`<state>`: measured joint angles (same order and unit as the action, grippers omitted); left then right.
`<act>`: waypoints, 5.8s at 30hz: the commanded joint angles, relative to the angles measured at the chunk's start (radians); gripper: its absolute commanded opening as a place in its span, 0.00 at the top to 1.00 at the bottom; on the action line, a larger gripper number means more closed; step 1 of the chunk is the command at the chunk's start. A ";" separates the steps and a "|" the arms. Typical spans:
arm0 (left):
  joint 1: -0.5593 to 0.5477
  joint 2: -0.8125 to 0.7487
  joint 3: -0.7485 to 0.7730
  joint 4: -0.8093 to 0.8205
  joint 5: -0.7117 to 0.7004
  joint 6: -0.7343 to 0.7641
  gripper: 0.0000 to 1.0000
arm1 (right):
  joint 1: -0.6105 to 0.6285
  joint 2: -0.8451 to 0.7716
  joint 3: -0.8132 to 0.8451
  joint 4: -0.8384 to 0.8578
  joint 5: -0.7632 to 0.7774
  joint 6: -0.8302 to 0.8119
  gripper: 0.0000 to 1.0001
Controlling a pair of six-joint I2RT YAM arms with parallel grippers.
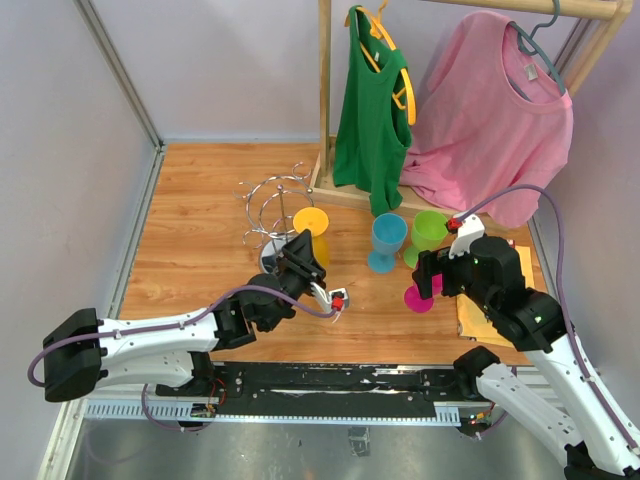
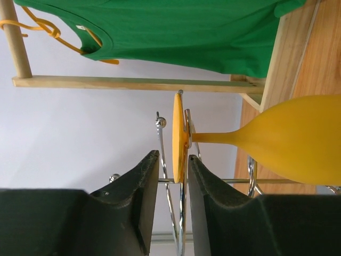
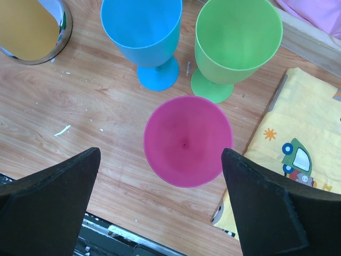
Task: Take the wine glass off the wine glass rack
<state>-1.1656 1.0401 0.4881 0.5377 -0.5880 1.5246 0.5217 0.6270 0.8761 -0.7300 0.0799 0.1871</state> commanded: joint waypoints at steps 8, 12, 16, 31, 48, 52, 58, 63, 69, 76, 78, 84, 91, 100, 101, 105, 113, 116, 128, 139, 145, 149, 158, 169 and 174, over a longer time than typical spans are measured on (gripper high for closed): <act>0.008 0.009 0.044 0.021 0.006 -0.023 1.00 | -0.008 -0.007 -0.004 0.005 0.022 -0.012 0.02; 0.009 0.009 0.051 0.018 0.003 -0.025 1.00 | -0.009 -0.012 -0.005 0.004 0.023 -0.013 0.02; 0.009 0.009 0.063 0.016 -0.001 -0.023 1.00 | -0.008 -0.012 -0.006 0.006 0.024 -0.015 0.02; -0.046 0.005 0.097 -0.073 0.010 -0.040 1.00 | -0.008 -0.013 -0.005 0.003 0.024 -0.020 0.02; -0.064 0.091 0.152 -0.071 0.050 -0.052 1.00 | -0.008 -0.024 -0.005 -0.013 0.033 -0.023 0.02; -0.074 0.104 0.160 -0.070 0.053 -0.050 1.00 | -0.008 -0.023 -0.005 -0.012 0.031 -0.023 0.02; -0.084 0.118 0.175 -0.069 0.056 -0.044 1.00 | -0.009 -0.026 -0.006 -0.013 0.032 -0.021 0.02; -0.100 0.128 0.199 -0.068 0.057 -0.039 1.00 | -0.008 -0.027 0.000 -0.014 0.032 -0.020 0.02; -0.135 0.133 0.207 -0.071 0.054 -0.040 1.00 | -0.008 -0.031 0.013 -0.030 0.034 -0.016 0.02; -0.166 0.135 0.232 -0.072 0.039 -0.040 1.00 | -0.008 -0.040 0.028 -0.043 0.027 -0.009 0.02; -0.179 0.131 0.237 -0.071 0.033 -0.037 1.00 | -0.008 -0.040 0.035 -0.045 0.027 -0.009 0.02; -0.220 0.119 0.269 -0.067 0.020 -0.035 1.00 | -0.008 -0.034 0.059 -0.046 0.028 0.000 0.02; -0.226 0.102 0.305 -0.057 -0.004 -0.031 1.00 | -0.008 -0.015 0.128 -0.058 0.029 0.005 0.02; -0.224 0.080 0.352 -0.007 -0.039 -0.089 1.00 | -0.009 0.009 0.195 -0.084 0.033 0.019 0.02; -0.224 0.079 0.364 -0.017 -0.043 -0.105 1.00 | -0.009 0.010 0.201 -0.086 0.034 0.023 0.02; -0.222 0.093 0.424 -0.070 -0.036 -0.163 1.00 | -0.008 0.017 0.209 -0.089 0.037 0.040 0.02; -0.187 0.173 0.664 -0.248 0.004 -0.342 1.00 | -0.008 0.026 0.218 -0.102 0.051 0.064 0.02; -0.154 0.211 0.781 -0.352 -0.004 -0.474 1.00 | -0.009 0.028 0.223 -0.108 0.063 0.069 0.02; -0.051 0.288 1.021 -0.615 0.086 -0.881 1.00 | -0.009 0.011 0.288 -0.175 0.182 0.072 0.02; 0.006 0.304 1.050 -0.690 0.193 -1.183 1.00 | -0.008 0.022 0.306 -0.213 0.205 0.104 0.02; 0.099 0.321 1.069 -0.719 0.277 -1.354 1.00 | -0.008 0.013 0.332 -0.244 0.233 0.123 0.02; 0.160 0.304 1.028 -0.709 0.318 -1.439 1.00 | -0.008 0.007 0.367 -0.247 0.228 0.130 0.02; 0.202 0.279 0.931 -0.664 0.344 -1.479 1.00 | -0.008 -0.018 0.385 -0.165 0.122 0.147 0.02; 0.226 0.284 0.959 -0.670 0.345 -1.480 1.00 | -0.009 -0.025 0.254 0.070 -0.077 0.276 0.02; 0.228 0.282 0.965 -0.673 0.355 -1.485 1.00 | -0.008 -0.016 0.230 0.140 -0.121 0.294 0.02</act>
<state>-0.9451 1.3510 1.4158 -0.1799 -0.2474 0.0582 0.5217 0.6125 1.1236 -0.6979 0.0174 0.4412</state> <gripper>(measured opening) 0.011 0.984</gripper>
